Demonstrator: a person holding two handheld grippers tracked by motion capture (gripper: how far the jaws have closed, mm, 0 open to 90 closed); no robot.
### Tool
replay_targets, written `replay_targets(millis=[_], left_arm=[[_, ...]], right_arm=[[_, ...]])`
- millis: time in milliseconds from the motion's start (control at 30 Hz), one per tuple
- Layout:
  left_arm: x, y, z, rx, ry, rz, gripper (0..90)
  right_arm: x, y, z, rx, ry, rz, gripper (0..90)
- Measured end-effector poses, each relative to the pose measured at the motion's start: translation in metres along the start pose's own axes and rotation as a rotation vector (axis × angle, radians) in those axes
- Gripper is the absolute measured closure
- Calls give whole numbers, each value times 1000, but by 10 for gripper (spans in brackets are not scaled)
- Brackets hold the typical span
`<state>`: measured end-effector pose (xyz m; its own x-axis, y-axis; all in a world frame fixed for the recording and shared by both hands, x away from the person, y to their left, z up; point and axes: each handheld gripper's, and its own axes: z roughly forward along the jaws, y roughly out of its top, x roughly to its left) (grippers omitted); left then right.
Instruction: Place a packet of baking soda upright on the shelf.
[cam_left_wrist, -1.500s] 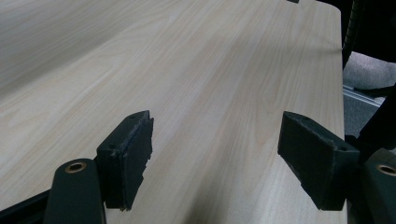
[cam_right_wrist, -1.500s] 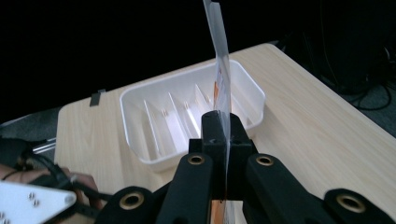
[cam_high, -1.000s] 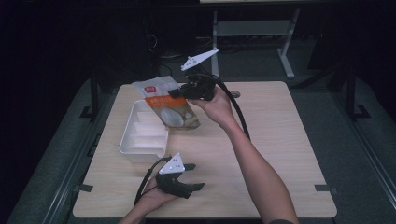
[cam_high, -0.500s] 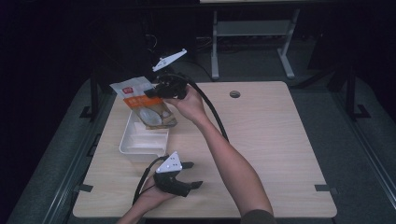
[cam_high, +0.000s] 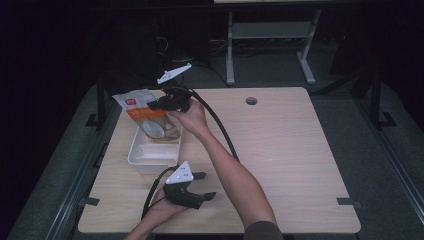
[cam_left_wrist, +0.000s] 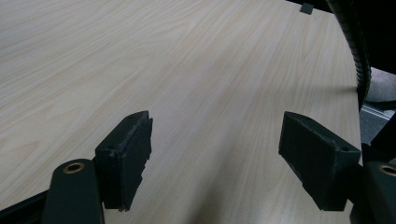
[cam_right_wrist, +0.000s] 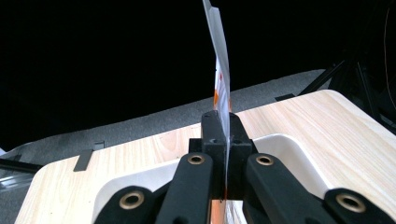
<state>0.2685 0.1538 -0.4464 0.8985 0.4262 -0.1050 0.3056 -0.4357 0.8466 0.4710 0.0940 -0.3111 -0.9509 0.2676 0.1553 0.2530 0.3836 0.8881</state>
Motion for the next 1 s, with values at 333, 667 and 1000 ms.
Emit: replay_targets(millis=[333, 667, 1000], left_arm=[[-2, 1, 2, 1, 1, 0, 248], [-2, 1, 3, 6, -2, 1, 248], [-2, 2, 4, -1, -2, -3, 247]], right_arm=[[-11, -40, 10, -63, 7, 77, 894], [-15, -52, 8, 15, 22, 100, 697], [-9, -71, 28, 229, 14, 45, 851]])
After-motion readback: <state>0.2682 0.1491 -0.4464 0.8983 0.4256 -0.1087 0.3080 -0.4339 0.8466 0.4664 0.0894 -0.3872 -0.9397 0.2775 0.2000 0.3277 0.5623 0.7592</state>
